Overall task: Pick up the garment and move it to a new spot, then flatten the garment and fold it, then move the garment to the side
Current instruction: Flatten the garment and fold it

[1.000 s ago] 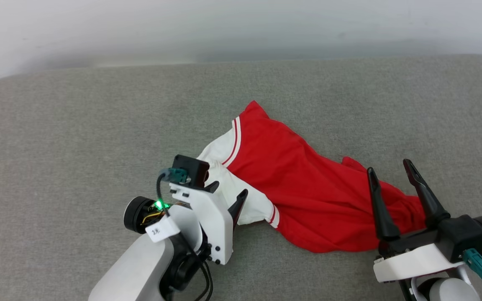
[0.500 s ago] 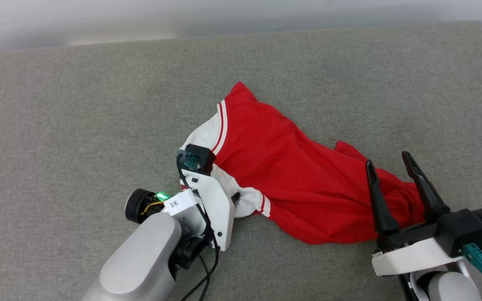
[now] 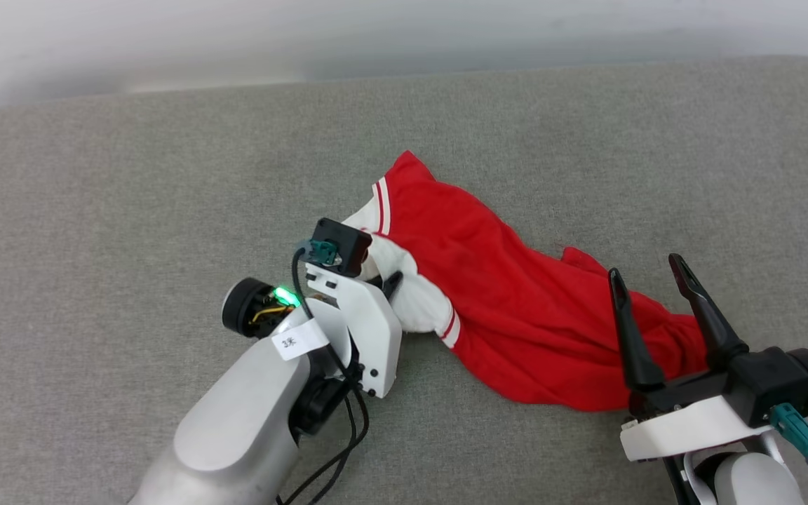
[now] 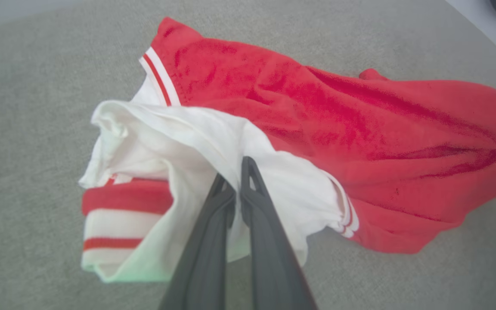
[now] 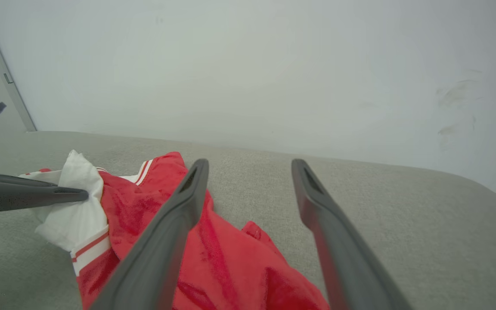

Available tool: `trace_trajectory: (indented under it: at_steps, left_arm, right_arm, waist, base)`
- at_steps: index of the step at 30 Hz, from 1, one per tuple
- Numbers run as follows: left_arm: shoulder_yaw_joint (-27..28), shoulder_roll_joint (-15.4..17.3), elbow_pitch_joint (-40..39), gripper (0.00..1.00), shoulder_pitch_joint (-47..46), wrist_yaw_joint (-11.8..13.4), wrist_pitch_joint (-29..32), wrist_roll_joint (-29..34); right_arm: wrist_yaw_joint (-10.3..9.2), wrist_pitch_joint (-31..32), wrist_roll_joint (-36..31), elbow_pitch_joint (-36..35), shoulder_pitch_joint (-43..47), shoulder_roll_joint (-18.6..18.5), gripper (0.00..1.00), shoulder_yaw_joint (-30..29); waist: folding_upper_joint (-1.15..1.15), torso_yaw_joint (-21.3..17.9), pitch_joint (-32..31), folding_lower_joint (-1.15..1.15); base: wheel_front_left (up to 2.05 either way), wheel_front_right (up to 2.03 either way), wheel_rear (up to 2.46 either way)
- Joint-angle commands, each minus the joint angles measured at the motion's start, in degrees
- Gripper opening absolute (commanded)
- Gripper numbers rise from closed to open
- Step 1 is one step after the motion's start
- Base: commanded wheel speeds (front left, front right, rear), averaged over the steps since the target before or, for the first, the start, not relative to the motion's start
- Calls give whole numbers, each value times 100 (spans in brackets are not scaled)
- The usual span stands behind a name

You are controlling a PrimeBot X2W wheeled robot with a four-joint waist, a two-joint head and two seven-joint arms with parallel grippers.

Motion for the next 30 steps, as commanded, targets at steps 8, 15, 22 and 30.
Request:
trace_trajectory:
  at_steps: [8,15,22,30]
  left_arm:
    - [307,459,-515,0,97,-345,-1292,130]
    - [459,1158,-698,0,1127,-569,-1670,-166]
    - [270,1421,-206,28,1820,-693,-1422,-440]
    - [430,1212,9,100,1844,-204,-1614,-467]
  right_arm:
    - [-4,-12,-22,41,188,21,100,-84]
    - [-4,-12,-47,72,295,25,100,-142]
    - [-4,-12,-68,134,327,30,100,-204]
    - [-4,-11,-64,236,339,31,100,-243]
  waist:
    - [0,250,-387,-1]
    - [0,487,-562,-1]
    - [0,621,-603,-1]
    - [0,697,-630,-1]
  base:
    - [0,0,0]
    - [0,0,0]
    - [0,0,0]
    - [0,0,0]
